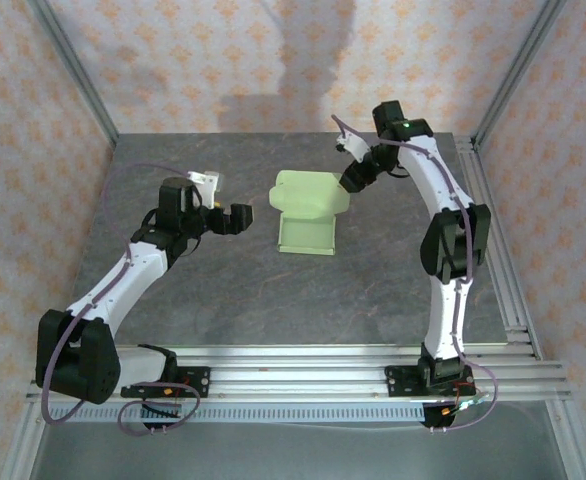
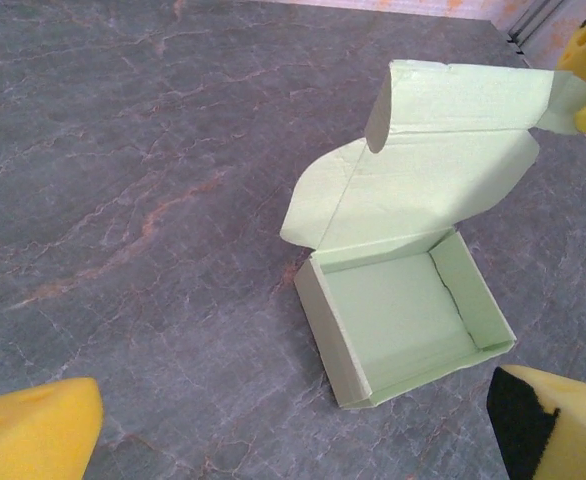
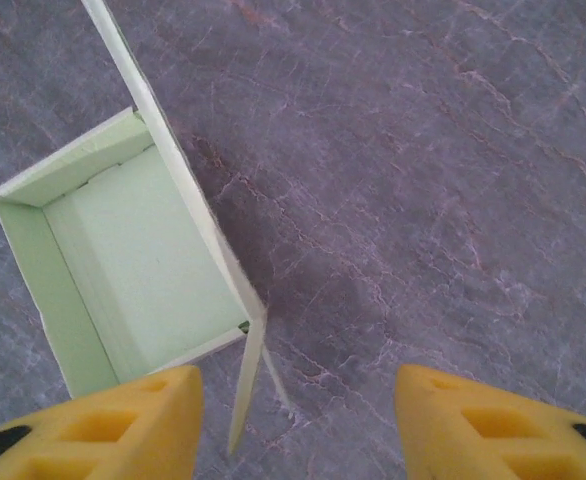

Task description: Fold the paper box

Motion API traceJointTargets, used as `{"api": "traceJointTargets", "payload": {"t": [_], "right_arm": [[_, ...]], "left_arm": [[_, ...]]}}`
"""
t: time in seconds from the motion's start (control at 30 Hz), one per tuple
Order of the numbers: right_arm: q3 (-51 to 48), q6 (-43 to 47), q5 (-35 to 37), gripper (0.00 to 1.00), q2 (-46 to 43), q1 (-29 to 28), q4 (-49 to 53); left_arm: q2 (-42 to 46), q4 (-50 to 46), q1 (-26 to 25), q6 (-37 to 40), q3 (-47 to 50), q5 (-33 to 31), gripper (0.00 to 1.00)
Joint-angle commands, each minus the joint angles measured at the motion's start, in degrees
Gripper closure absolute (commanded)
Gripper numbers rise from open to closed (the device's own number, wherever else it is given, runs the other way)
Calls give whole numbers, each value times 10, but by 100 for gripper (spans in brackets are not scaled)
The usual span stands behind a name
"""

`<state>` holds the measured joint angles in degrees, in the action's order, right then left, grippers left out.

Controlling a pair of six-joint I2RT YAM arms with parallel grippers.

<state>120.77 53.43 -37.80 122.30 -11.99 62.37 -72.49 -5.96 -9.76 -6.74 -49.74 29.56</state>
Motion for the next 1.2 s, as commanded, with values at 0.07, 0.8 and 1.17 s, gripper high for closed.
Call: {"api": "traceJointTargets", "payload": {"t": [0.07, 0.8, 1.17], "right_arm": [[95, 37, -39, 64, 63, 4, 124], [119, 47, -49, 71, 109, 4, 145], [125, 47, -41, 98, 106, 4, 146]], "left_arm": [[9, -10, -4, 20, 2, -6, 0], [-8, -19, -4, 21, -12, 7, 0], [-11, -17, -4, 21, -11, 10, 0]]}}
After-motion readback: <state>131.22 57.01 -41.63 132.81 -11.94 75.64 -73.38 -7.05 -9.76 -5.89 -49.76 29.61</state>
